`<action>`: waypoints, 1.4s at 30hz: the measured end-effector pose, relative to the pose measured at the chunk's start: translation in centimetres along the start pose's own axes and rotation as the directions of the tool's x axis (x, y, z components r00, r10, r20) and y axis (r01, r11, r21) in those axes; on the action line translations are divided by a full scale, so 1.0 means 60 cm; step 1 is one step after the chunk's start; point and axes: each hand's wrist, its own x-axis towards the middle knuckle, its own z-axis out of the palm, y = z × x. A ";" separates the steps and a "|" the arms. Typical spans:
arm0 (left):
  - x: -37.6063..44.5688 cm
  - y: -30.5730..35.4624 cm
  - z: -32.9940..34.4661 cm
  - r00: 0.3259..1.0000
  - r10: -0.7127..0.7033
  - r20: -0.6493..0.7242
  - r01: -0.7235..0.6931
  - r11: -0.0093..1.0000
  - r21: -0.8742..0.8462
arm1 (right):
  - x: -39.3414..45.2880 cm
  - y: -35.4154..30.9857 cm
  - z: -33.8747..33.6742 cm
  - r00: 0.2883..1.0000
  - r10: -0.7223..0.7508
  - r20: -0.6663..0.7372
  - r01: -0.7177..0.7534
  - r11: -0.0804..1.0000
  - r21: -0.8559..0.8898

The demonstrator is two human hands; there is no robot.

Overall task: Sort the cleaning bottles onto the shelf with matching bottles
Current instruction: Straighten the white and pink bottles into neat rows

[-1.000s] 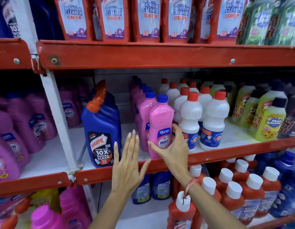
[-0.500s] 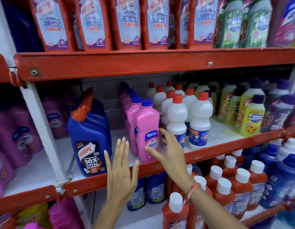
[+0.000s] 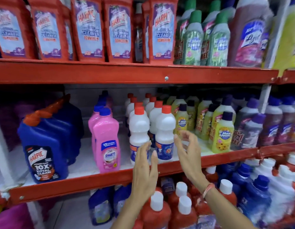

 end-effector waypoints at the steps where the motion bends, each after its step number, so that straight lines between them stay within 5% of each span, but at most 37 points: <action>1: -0.002 0.004 0.013 0.996 -0.084 0.029 0.085 0.996 -0.024 | 0.009 0.003 -0.009 0.993 0.067 0.094 -0.069 0.998 0.015; 4: -0.006 0.017 0.036 0.958 -0.246 0.150 0.255 0.966 -0.043 | 0.020 0.008 -0.023 0.904 0.224 0.364 -0.242 0.970 0.004; 7: 0.007 0.032 0.046 0.948 -0.246 0.201 0.256 0.966 -0.026 | 0.023 0.017 -0.026 0.853 0.228 0.470 -0.241 0.970 -0.034; 20: 0.022 0.023 0.047 0.919 -0.337 0.203 0.356 0.933 -0.062 | 0.023 0.053 -0.033 0.850 0.191 0.491 -0.189 0.980 -0.053; 24: 0.017 0.026 0.036 0.913 -0.336 0.230 0.351 0.936 -0.023 | 0.011 0.039 -0.027 0.924 0.164 0.346 -0.147 0.986 -0.076; 28: 0.003 0.030 0.024 0.969 -0.187 -0.162 0.197 0.979 0.044 | -0.015 -0.003 -0.010 0.999 0.015 -0.037 -0.013 0.998 0.055; 31: 0.000 0.020 0.006 0.919 -0.145 -0.366 0.173 0.984 0.046 | -0.027 -0.039 0.011 0.973 0.011 0.232 -0.055 0.981 0.185; 34: 0.003 0.016 -0.012 0.906 -0.231 -0.354 0.254 0.967 0.017 | -0.033 -0.051 0.053 0.828 0.103 0.551 -0.249 0.948 0.198; 37: 0.005 0.023 -0.025 0.924 -0.319 -0.211 0.328 0.945 0.005 | -0.026 -0.070 0.069 0.788 0.179 0.589 -0.400 0.876 0.269; 42: 0.010 0.038 -0.047 0.933 -0.359 -0.023 0.359 0.933 -0.003 | -0.014 -0.081 0.065 0.805 0.142 0.576 -0.370 0.879 0.301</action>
